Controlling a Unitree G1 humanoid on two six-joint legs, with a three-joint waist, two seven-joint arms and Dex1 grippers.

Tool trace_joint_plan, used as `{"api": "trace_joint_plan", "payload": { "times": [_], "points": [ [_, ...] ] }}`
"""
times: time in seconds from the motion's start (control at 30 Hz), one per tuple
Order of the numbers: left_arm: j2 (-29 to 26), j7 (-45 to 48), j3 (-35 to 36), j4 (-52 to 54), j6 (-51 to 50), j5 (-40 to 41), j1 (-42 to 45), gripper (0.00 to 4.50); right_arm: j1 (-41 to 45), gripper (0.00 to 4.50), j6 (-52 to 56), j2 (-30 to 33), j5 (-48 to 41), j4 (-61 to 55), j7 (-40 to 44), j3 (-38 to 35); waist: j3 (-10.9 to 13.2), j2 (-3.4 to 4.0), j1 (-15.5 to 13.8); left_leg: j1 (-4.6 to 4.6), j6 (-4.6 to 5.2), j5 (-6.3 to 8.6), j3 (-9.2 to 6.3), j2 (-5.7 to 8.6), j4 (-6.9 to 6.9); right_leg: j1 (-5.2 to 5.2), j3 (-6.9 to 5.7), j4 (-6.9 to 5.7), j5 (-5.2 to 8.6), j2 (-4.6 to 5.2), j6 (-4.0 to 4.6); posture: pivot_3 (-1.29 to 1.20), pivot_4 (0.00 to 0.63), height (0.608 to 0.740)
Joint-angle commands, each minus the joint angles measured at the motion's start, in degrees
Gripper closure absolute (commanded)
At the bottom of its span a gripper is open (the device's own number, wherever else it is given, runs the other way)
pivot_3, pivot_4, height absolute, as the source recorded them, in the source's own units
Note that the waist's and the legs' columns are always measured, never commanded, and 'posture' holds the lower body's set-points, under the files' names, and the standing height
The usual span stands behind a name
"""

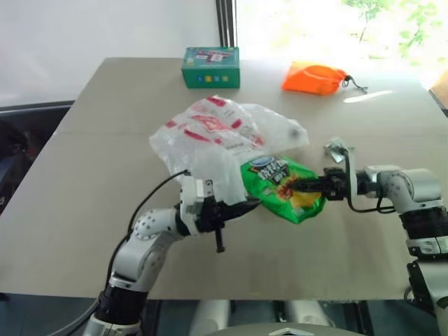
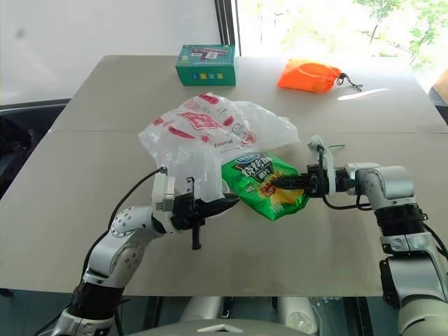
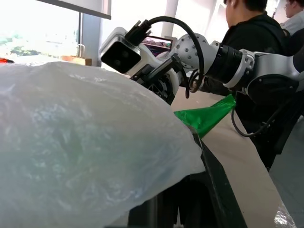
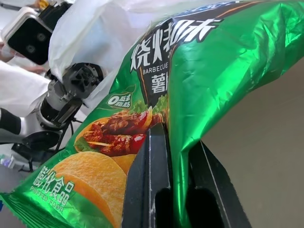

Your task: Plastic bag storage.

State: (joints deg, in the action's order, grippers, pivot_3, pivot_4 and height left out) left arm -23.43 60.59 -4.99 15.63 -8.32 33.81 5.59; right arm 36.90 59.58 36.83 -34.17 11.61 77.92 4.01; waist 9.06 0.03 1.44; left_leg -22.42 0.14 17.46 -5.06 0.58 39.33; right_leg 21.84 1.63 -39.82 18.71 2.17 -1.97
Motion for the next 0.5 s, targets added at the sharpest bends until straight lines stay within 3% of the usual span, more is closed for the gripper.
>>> {"api": "trace_joint_plan", "payload": {
  "times": [0.03, 0.2, 0.4, 0.5],
  "points": [
    [0.82, -1.73, 2.42, 1.97, 1.25, 1.31, 0.75, 4.5, 1.11, 4.45, -0.91, 5.24, -2.36, 0.41, 4.98, -2.86, 0.0, 0.0, -0.57, 0.0, 0.0, 0.0, -0.01, 0.0, 0.0, 0.0, -0.01, 0.0, 0.0, 0.0, 0.0, 0.0, 0.15, 0.74],
    [1.84, -2.16, 2.69, 3.26, 0.58, 2.62, 0.26, 4.5, 0.4, 4.45, 1.18, 9.47, -5.69, 0.25, 7.64, -5.59, 0.01, -0.01, -0.65, -0.01, 0.01, 0.0, 0.01, -0.01, -0.01, 0.0, -0.01, 0.03, 0.0, -0.01, 0.0, 0.0, 0.15, 0.74],
    [2.18, -2.3, 2.32, 4.53, 0.65, 2.64, -0.35, 4.5, 0.34, 4.45, 3.75, 7.94, -8.85, -0.02, 4.36, -8.64, 0.01, -0.02, -0.66, 0.0, 0.01, 0.01, 0.02, -0.03, -0.01, -0.01, 0.01, 0.01, 0.0, -0.04, 0.0, 0.0, 0.15, 0.74],
    [2.43, -2.38, 2.15, 4.68, 0.54, 2.93, -0.18, 4.5, -1.66, 4.45, 3.37, 6.7, -8.26, -3.2, 3.98, -5.29, 0.01, -0.02, -0.71, -0.01, 0.01, 0.01, 0.03, -0.02, -0.01, -0.01, 0.01, 0.02, 0.0, -0.03, 0.0, 0.0, 0.15, 0.74]
  ]
}}
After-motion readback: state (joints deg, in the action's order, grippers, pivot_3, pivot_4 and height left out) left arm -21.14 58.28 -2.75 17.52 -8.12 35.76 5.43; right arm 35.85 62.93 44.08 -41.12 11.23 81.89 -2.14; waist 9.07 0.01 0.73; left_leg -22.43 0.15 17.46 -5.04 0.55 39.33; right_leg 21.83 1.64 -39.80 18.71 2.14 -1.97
